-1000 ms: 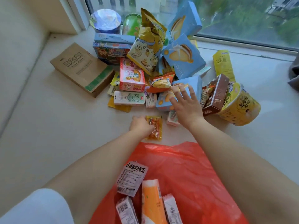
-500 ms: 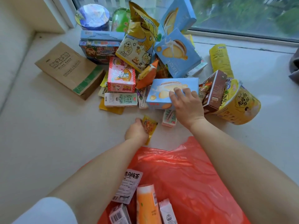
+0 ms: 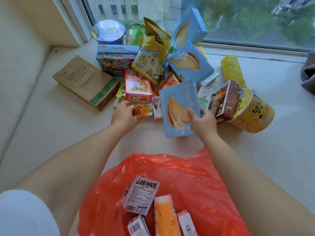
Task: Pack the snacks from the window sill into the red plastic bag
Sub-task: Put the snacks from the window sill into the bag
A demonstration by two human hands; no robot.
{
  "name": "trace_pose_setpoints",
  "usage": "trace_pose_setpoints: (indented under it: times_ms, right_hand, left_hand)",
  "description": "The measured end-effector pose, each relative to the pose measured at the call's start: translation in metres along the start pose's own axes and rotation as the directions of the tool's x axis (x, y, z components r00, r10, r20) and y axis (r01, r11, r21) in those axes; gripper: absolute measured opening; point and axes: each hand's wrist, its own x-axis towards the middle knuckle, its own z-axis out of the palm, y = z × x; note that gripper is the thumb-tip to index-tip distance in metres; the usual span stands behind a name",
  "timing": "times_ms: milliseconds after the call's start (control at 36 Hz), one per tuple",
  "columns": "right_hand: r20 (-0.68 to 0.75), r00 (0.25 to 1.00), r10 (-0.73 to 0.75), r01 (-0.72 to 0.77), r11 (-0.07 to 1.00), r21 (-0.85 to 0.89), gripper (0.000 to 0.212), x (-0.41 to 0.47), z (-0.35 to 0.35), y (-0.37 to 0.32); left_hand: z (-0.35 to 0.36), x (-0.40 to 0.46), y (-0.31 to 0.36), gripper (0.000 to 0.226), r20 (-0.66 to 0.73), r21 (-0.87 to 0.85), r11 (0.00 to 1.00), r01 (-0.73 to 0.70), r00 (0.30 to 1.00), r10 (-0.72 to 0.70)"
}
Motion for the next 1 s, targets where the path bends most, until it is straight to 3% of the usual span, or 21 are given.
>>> trace_pose_setpoints:
  times_ms: [139,306,417,500,583,639,667,722,778,861,1000]
  right_hand:
    - [0.023,0.968,0.249,-0.245,0.963,-0.113,0.059,0.000,0.025,0.033]
    - [0.075,0.937,0.341,-0.334,0.938,-0.093,0.072,0.016,0.042,0.031]
    - [0.091,0.901,0.425,-0.430,0.902,0.041,0.086,0.030,0.046,0.029]
    - [0.063,0.881,0.469,-0.472,0.866,0.166,0.090,0.036,0.050,0.026]
    - [0.082,0.853,0.515,-0.515,0.808,0.286,0.104,0.036,0.056,0.024]
    - [0.195,0.828,0.526,-0.557,0.723,0.409,0.112,0.035,0.058,0.029]
    - [0.264,0.813,0.518,-0.579,0.675,0.457,0.101,0.035,0.057,0.033]
    - [0.398,0.778,0.485,-0.628,0.605,0.489,0.058,0.031,0.056,0.032]
    - [0.458,0.765,0.453,-0.643,0.576,0.505,0.030,0.028,0.060,0.031]
    - [0.450,0.781,0.433,-0.624,0.579,0.525,0.028,0.024,0.071,0.030]
    - [0.436,0.782,0.446,-0.620,0.486,0.616,0.038,0.034,0.082,0.022]
  left_hand:
    - [-0.003,0.009,-0.011,0.043,0.066,0.093,0.995,-0.042,0.997,0.035]
    - [-0.001,0.016,-0.021,0.052,0.075,0.316,0.944,-0.094,0.994,0.074]
    - [-0.003,0.026,-0.023,0.066,0.055,0.187,0.982,-0.003,0.998,-0.008]
    - [-0.007,0.033,-0.022,0.082,0.155,0.177,0.983,0.049,0.985,-0.077]
    - [0.000,0.031,-0.020,0.072,0.295,0.172,0.981,0.086,0.946,-0.134]
    - [0.008,0.026,-0.017,0.068,0.293,0.160,0.981,0.105,0.944,-0.149]
    - [0.012,0.024,-0.015,0.068,0.262,0.169,0.980,0.106,0.954,-0.149]
    - [0.017,0.018,-0.009,0.068,0.192,0.242,0.967,0.073,0.974,-0.122]
    - [0.020,0.012,-0.003,0.067,0.152,0.340,0.940,0.005,0.987,-0.060]
    - [0.024,0.007,-0.002,0.063,0.147,0.338,0.941,-0.030,0.989,-0.022]
    - [0.027,0.003,-0.004,0.064,0.238,0.093,0.994,0.056,0.968,-0.077]
